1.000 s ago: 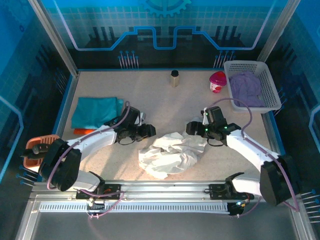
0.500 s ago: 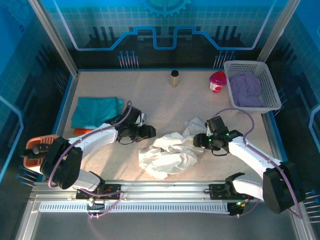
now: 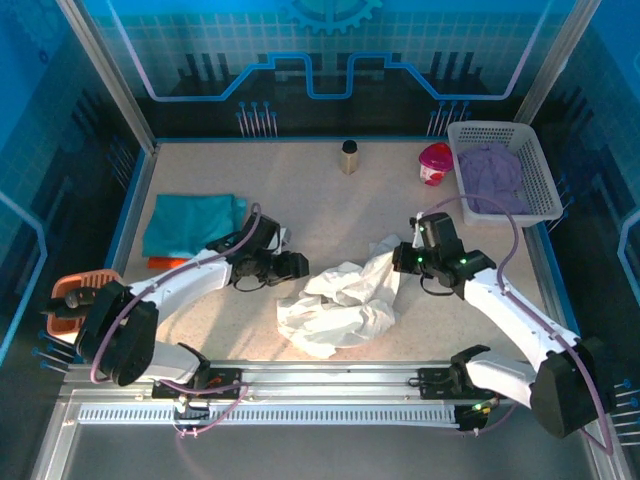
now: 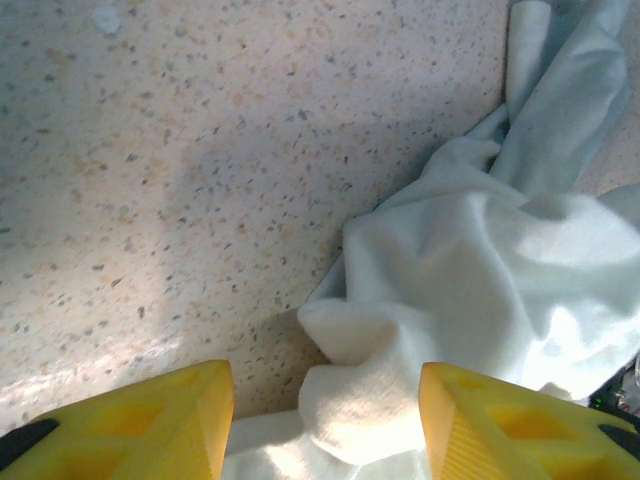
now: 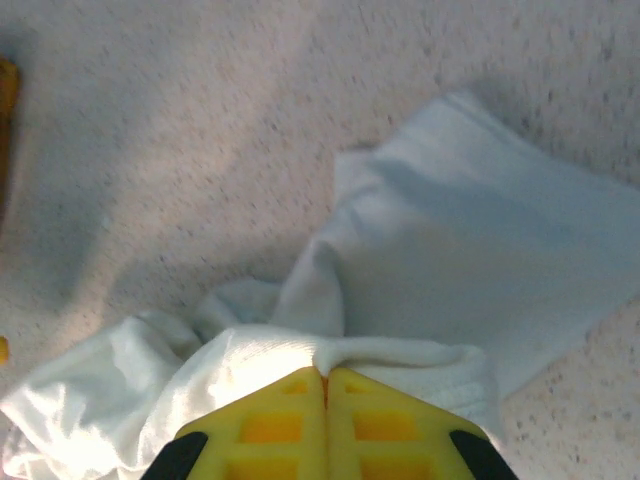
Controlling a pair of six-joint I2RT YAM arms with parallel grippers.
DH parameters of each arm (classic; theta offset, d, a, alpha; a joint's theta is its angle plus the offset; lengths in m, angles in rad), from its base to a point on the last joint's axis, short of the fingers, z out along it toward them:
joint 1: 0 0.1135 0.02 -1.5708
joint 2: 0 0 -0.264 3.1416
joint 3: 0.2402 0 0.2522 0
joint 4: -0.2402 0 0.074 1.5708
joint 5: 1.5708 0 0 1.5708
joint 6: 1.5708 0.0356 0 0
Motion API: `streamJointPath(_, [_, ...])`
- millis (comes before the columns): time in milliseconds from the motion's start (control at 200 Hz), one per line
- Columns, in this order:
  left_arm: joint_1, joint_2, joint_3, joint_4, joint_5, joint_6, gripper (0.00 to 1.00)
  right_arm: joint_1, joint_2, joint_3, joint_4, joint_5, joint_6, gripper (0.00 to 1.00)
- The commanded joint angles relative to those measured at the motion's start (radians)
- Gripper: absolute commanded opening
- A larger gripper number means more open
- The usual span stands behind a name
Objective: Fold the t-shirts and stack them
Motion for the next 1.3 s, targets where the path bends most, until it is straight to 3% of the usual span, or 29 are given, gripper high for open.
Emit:
streamJointPath(0, [-0.009,-0.043,-0.033,-0.056,-0.03,0.025,0.56,-0.01,0.006,0.09,0.063,0.026,-0.026,0.0])
streamJointPath(315, [-0.05,-0.061,-0.11,0.042,0.004,-0.057,0.57,-0.038,0.054,0.285,0.168,0.099,-0.032,0.0])
streamJointPath(610, [-0.118,0.109,-0.055,0.225,-0.012,-0.112,0.65,-0.038,0.012,0.271,0.218,0.135,-0.021,0.0])
streamJointPath(736, [-0.125,0.199,0.025,0.286,0.008,-0.114,0.62,-0.039,-0.013,0.266,0.181,0.149,-0.034,0.0])
streamJointPath(886, [-0.126,0.305,0.151,0.236,-0.008,-0.056,0.45,-0.042,-0.082,0.258,0.133,0.21,-0.073,0.0])
streamJointPath(956, [-0.123,0.327,0.219,0.174,-0.029,-0.003,0.19,-0.049,-0.12,0.248,0.106,0.238,-0.087,0.0])
streamJointPath(1001, [-0.117,0.328,0.26,0.121,-0.058,0.034,0.12,-0.057,-0.145,0.244,0.079,0.261,-0.091,0.0])
streamJointPath(1111, [-0.084,0.311,0.344,0.016,-0.113,0.125,0.07,-0.086,-0.204,0.232,0.018,0.308,-0.09,0.0])
streamJointPath(1296, [-0.018,0.288,0.563,-0.194,-0.235,0.343,0.09,-0.113,-0.318,0.178,-0.016,0.302,-0.102,0.0])
